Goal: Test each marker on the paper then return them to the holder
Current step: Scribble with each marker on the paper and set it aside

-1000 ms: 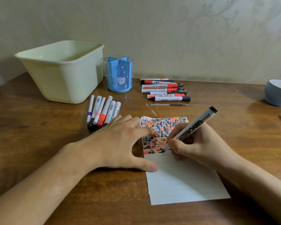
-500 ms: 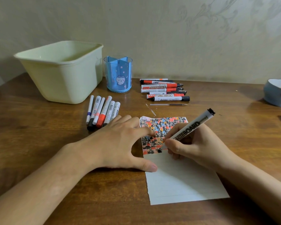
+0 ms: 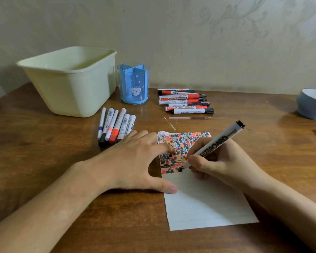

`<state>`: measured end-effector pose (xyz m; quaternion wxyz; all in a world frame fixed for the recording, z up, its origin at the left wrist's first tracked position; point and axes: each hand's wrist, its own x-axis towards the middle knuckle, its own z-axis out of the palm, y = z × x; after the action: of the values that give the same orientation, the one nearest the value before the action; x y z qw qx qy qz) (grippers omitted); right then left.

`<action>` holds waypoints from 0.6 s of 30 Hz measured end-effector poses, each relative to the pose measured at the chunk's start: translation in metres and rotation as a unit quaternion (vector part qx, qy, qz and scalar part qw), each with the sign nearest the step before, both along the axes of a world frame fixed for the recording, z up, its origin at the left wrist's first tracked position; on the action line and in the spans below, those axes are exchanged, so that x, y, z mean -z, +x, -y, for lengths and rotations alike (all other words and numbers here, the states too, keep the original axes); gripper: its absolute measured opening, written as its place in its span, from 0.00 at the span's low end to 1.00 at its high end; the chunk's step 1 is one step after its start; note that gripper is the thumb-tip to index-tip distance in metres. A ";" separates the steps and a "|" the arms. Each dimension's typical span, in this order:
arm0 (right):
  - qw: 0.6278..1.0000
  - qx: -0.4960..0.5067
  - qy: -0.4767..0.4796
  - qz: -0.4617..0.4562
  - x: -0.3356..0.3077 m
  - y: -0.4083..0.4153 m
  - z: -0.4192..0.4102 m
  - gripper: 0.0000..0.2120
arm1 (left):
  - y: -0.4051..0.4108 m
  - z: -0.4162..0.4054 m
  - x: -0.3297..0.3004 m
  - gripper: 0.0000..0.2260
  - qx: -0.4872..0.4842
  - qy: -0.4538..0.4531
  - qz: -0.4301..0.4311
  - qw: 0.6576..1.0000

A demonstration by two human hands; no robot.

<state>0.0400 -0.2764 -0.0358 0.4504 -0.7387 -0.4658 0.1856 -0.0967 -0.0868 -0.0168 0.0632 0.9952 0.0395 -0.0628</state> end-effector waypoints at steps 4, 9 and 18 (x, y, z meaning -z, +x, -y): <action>1.000 -0.001 -0.004 0.002 0.001 0.000 -0.001 0.01 | -0.001 -0.001 0.001 0.41 0.003 -0.004 0.005 1.000; 1.000 -0.003 0.003 -0.008 0.000 0.000 -0.001 0.02 | 0.000 -0.002 0.002 0.41 0.003 -0.005 0.008 1.000; 1.000 -0.012 0.003 -0.009 0.000 0.001 -0.001 0.02 | 0.001 -0.003 0.004 0.41 0.001 -0.005 0.008 1.000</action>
<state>0.0408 -0.2758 -0.0360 0.4547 -0.7301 -0.4707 0.1965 -0.0960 -0.0842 -0.0204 0.0681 0.9954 0.0373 -0.0554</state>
